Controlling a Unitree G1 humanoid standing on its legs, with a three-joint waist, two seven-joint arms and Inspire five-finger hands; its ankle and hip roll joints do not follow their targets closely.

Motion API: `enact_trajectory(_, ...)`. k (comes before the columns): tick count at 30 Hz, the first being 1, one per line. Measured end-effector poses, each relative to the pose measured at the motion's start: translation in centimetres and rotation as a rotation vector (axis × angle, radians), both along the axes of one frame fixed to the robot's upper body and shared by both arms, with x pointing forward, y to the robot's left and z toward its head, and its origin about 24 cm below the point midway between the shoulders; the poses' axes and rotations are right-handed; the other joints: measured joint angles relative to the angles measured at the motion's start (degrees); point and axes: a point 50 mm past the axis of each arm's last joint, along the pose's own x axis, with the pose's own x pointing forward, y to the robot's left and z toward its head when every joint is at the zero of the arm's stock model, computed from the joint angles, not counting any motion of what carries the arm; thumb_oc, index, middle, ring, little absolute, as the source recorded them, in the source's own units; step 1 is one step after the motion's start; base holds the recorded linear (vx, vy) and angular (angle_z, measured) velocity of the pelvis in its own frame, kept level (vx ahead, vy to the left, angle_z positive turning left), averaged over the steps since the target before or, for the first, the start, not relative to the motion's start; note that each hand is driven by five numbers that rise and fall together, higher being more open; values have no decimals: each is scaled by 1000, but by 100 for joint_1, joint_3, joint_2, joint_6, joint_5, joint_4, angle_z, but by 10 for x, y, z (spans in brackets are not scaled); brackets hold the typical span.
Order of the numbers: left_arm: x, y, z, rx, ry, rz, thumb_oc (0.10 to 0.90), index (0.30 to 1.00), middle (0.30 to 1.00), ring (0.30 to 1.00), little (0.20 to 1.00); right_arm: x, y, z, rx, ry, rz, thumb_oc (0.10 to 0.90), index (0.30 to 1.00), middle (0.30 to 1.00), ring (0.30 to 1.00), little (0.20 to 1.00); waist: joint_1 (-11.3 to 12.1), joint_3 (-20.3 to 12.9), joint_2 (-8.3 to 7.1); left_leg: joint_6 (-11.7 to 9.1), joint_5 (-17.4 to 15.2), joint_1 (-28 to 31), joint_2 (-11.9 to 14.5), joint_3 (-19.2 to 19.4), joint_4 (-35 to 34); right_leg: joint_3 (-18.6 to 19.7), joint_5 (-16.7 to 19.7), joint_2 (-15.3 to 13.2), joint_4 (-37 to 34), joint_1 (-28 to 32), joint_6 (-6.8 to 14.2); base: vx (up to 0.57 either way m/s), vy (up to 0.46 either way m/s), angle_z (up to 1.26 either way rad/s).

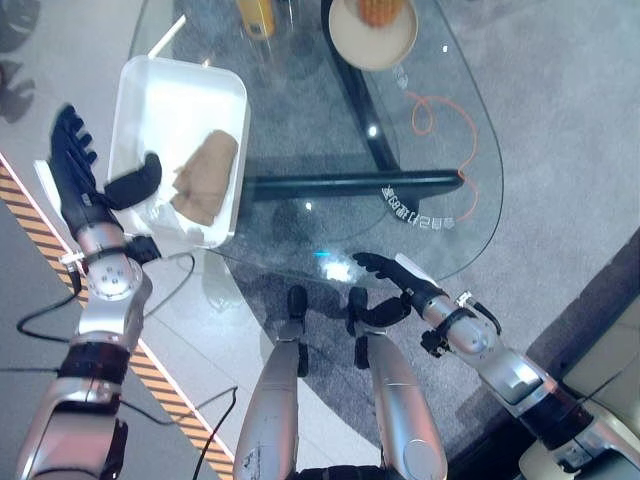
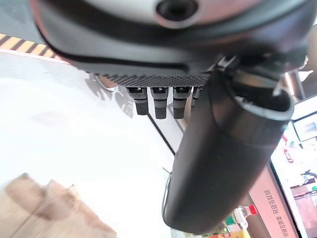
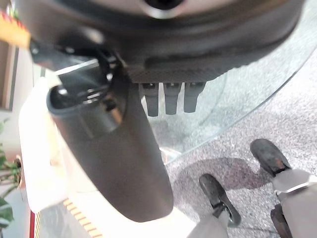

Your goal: Wipe the table with a cloth and put it in the basket.

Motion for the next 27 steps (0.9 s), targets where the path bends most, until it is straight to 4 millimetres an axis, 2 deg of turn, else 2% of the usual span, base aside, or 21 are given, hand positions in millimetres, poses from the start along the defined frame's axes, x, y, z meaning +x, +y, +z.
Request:
enact_trajectory(5,-29,-14,-52,-66,144,-51,800,900,900,900,900,-16,-16,-30,28,58,-111,800,900,900,900,900,136,-23,26,-27,97,890,19,-20,-568,-14,-11,2,-417,811,15,33,-121,0)
enact_trajectory(7,-37,-22,-70,-104,208,-88,800,900,900,900,900,-20,-20,-43,62,94,-165,800,900,900,900,900,144,-68,96,-33,112,1210,28,-60,-788,-64,-15,7,-602,1127,20,34,-102,9)
enact_trajectory(12,-70,-49,-140,-264,453,-184,800,900,900,900,900,-38,-43,-73,73,205,-290,800,900,900,900,900,151,-403,455,-27,135,1777,42,-147,-1120,-184,-33,20,-961,1749,48,80,-127,9)
enact_trajectory(14,-90,-59,-170,-333,573,-223,800,900,900,900,900,-50,-51,-89,72,274,-330,800,900,900,900,900,138,-793,533,-29,130,1938,58,-175,-1253,-243,-43,33,-1158,1952,62,84,-147,9)
enact_trajectory(17,-110,-68,-199,-407,703,-264,800,900,900,900,900,-65,-53,-111,100,367,-389,800,900,900,900,900,137,-1047,500,-32,128,2343,71,-200,-1337,-289,-43,51,-1429,2460,63,60,-94,6)
enact_trajectory(19,-134,-76,-225,-465,836,-285,800,900,900,900,900,-84,-51,-132,123,464,-437,800,900,900,900,900,138,-1520,453,-92,48,2500,111,-206,-1413,-295,-67,98,-1631,2655,57,38,-94,0)
enact_trajectory(20,-141,-78,-233,-478,878,-291,800,900,900,900,900,-90,-50,-138,127,492,-449,800,900,900,900,900,141,-1660,430,-96,44,2515,115,-206,-1416,-296,-72,106,-1688,2693,62,13,-83,0)
enact_trajectory(23,-162,-88,-258,-509,1042,-304,800,900,900,900,900,-105,-49,-156,120,553,-490,800,900,900,900,900,129,-1871,403,-98,42,2760,136,-208,-1510,-297,-33,138,-1893,2954,55,7,-60,-2)
enact_trajectory(26,-192,-100,-285,-578,1206,-258,800,900,900,900,900,-126,-52,-177,104,658,-555,800,900,900,900,900,101,-2171,407,-103,22,2847,155,-192,-1556,-281,-27,155,-1948,3032,49,25,-29,-5)
enact_trajectory(27,-194,-101,-287,-582,1224,-255,800,900,900,900,900,-129,-53,-181,105,683,-570,800,900,900,900,900,102,-2184,407,-103,22,2899,161,-186,-1585,-275,-25,162,-1957,3067,47,0,0,0)
